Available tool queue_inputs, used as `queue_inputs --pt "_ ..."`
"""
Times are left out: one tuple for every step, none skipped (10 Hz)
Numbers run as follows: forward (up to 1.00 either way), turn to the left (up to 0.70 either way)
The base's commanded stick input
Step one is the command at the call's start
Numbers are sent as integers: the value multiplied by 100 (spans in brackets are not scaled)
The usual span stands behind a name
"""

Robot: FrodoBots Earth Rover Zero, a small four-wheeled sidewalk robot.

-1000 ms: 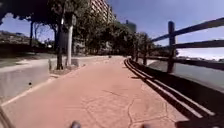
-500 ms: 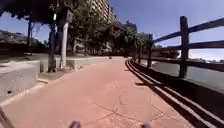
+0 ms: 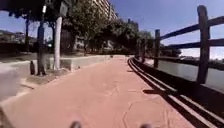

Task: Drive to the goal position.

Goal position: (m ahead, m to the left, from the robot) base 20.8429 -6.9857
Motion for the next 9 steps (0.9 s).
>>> queue_inputs --pt "100 0" --pt "100 0" --pt "100 0" --pt "100 0" --pt "100 0" --pt "100 0" --pt "100 0" --pt "100 0" --pt "100 0"
